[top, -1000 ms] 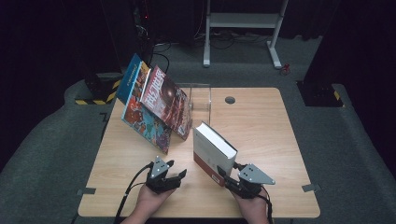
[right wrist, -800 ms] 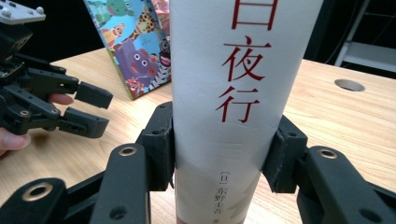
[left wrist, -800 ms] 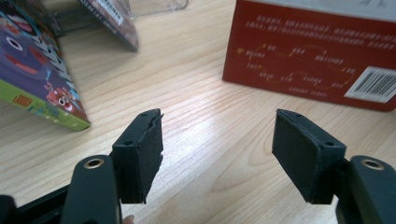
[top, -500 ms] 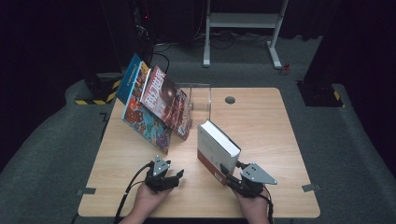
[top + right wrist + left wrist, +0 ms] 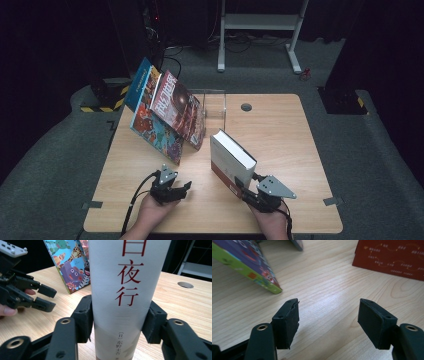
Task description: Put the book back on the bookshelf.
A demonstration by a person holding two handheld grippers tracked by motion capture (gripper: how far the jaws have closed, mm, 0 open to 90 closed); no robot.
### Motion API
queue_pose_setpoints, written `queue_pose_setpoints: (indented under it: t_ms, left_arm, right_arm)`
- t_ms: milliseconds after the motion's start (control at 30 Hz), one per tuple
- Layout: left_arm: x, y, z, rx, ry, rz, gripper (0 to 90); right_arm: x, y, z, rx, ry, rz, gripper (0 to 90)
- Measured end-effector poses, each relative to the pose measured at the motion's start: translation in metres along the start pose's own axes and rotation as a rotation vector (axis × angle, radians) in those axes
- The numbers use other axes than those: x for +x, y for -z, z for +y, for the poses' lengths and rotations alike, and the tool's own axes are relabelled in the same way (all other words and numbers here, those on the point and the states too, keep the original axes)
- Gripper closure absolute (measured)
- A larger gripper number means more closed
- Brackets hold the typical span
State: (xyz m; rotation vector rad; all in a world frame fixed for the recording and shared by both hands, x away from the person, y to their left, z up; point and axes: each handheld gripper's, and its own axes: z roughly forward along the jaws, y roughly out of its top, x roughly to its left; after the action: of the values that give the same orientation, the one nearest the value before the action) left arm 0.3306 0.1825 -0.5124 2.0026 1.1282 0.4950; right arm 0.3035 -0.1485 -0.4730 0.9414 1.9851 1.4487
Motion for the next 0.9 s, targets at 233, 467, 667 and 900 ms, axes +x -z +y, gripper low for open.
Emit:
queue_pose_setpoints:
  t_ms: [233, 467, 667, 900]
  left_arm:
    - [0.024, 0.015, -0.005, 0.041, -0.014, 0.033, 33.3]
    - [0.046, 0.022, -0.02, 0.058, 0.0, 0.077, 32.4]
    - [0.052, 0.021, -0.025, 0.053, -0.02, 0.087, 30.7]
    - [0.058, 0.02, -0.026, 0.06, 0.004, 0.063, 27.7]
  right_arm:
    - [0.0, 0.001, 0.002, -0.004, -0.022, 0.005, 39.7]
    - [0.001, -0.002, 0.006, 0.004, -0.058, 0.026, 30.2]
    - [0.002, -0.003, 0.011, 0.015, -0.095, 0.002, 27.7]
    - [-0.003, -0.002, 0.017, 0.018, -0.114, -0.036, 25.4]
